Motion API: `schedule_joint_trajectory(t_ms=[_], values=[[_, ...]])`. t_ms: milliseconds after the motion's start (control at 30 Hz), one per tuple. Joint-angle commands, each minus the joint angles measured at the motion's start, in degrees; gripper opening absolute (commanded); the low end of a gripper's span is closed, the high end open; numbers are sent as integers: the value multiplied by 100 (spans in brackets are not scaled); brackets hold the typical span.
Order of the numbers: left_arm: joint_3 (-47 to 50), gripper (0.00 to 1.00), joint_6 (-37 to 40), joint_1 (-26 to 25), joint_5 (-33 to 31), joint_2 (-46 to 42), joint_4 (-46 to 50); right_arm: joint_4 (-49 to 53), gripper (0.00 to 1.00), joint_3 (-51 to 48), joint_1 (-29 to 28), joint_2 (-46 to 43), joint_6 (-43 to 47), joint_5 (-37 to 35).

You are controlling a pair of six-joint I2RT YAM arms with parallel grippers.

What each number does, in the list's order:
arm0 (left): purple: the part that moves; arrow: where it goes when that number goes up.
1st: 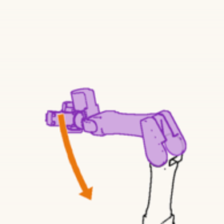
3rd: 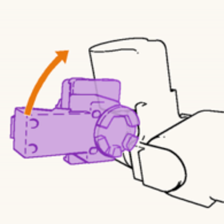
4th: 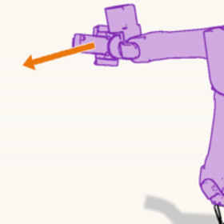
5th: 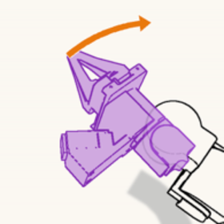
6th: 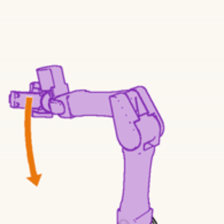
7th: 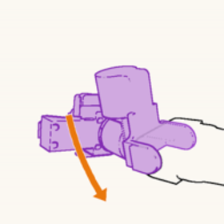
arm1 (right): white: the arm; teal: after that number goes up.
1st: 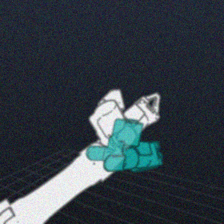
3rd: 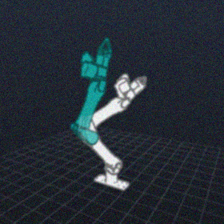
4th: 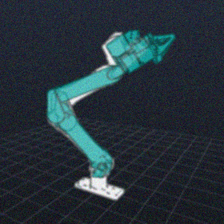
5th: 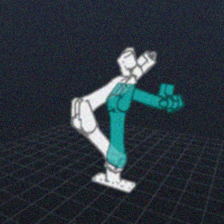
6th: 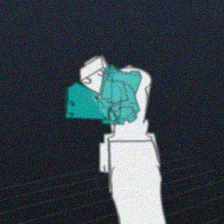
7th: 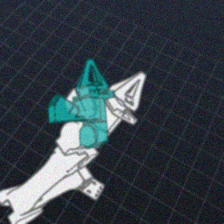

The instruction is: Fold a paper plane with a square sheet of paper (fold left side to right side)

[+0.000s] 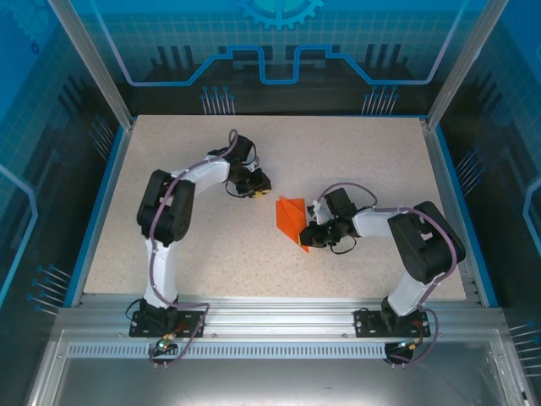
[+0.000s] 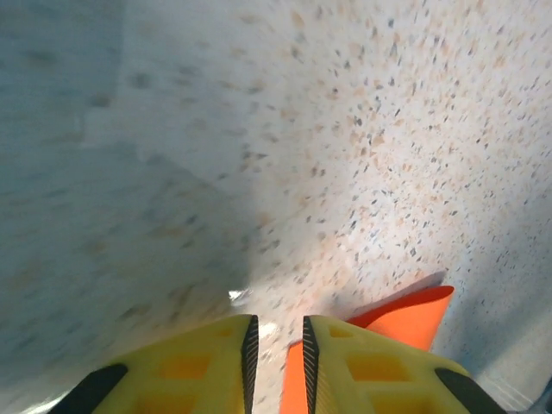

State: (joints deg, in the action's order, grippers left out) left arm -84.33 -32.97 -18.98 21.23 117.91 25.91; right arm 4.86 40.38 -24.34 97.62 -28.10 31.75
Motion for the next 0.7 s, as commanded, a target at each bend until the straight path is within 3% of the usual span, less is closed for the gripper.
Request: schedule_joint_trajectory(t_ms=[0, 133, 300, 500, 667], values=[[538, 26, 89, -203, 25, -909, -450, 1096, 11, -224, -36, 228, -38, -548], [984, 25, -46, -730, 291, -1075, -857, 1104, 11, -209, -35, 275, -40, -563], [800, 25, -181, -1201, 483, -552, -1106, 1135, 10, -194, -36, 253, -38, -591], [286, 25, -204, -1365, 570, 185, -1101, 1126, 10, -180, -36, 266, -39, -582], [112, 24, -130, -1345, 166, 578, -764, 1114, 10, -201, -36, 217, -16, -552]])
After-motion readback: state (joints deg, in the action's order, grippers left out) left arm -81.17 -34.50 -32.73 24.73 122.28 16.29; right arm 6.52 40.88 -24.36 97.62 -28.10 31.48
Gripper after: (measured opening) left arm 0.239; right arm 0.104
